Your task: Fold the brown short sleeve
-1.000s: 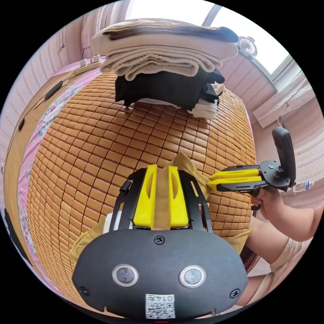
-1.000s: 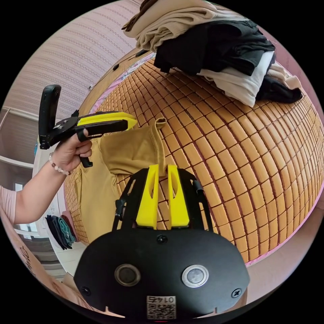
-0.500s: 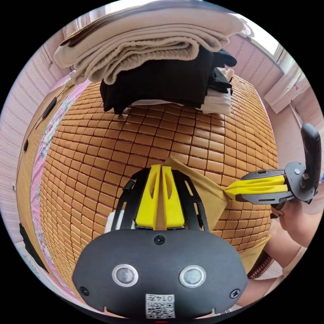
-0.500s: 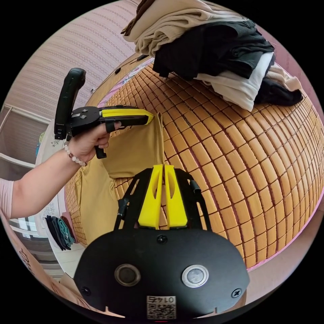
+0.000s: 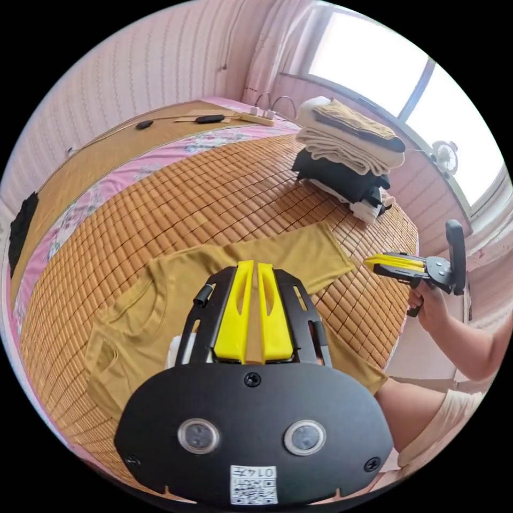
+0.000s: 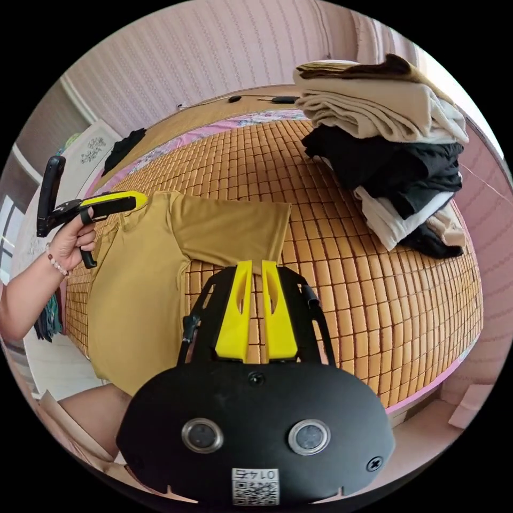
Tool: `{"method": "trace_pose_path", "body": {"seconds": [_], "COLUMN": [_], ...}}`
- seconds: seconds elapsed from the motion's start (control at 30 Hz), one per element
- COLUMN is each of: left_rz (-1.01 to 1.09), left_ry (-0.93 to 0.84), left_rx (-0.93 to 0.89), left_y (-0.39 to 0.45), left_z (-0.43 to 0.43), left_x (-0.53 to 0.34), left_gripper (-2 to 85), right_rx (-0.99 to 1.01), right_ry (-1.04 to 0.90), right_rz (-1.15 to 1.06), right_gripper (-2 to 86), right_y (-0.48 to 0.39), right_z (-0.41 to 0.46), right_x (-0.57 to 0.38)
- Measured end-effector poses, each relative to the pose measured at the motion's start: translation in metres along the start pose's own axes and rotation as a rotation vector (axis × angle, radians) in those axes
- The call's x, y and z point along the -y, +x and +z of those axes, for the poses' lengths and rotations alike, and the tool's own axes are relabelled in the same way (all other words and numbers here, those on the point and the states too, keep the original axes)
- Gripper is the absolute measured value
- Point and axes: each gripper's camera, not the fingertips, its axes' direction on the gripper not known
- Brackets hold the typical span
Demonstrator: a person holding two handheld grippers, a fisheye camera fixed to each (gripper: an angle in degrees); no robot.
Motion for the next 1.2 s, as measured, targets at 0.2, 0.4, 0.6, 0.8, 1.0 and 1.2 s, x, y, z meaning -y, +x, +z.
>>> {"method": "trace_pose_path", "body": {"seconds": [0.2,0.4,0.6,0.8,1.0,1.2], "left_rz": [-0.405,-0.625,-0.576,-0.563,-0.537,-0.648], "left_ry": [-0.037,0.052,0.108,0.097,0.068,0.219], "left_rx": [0.170,0.250,0.190,0.170,0.157,0.162], "left_y": [-0.098,-0.161,-0.192,-0.235,-0.248,-0.245], "left_z": [-0.058,-0.098,-0.095,-0.075,-0.070,-0.121], "left_x": [-0.157,-0.260,-0.298,-0.311,-0.344,-0.417], "left_gripper": [-0.8,-0.2,4.5,6.8,-0.2,-0.9], "right_rx": [0.159,0.321,0.325,0.231,0.178,0.202], "right_ry": [-0.092,-0.137,-0.206,-0.275,-0.301,-0.258], "right_rz": [-0.324,-0.628,-0.706,-0.664,-0.723,-0.772], "right_gripper": [5.4,5.5,7.0,6.1,0.1,-0.2], "right_y": [-0.116,-0.271,-0.393,-0.451,-0.480,-0.505], "right_z": [0.042,0.092,0.157,0.216,0.237,0.219], "right_x": [0.060,0.129,0.187,0.232,0.243,0.251]}}
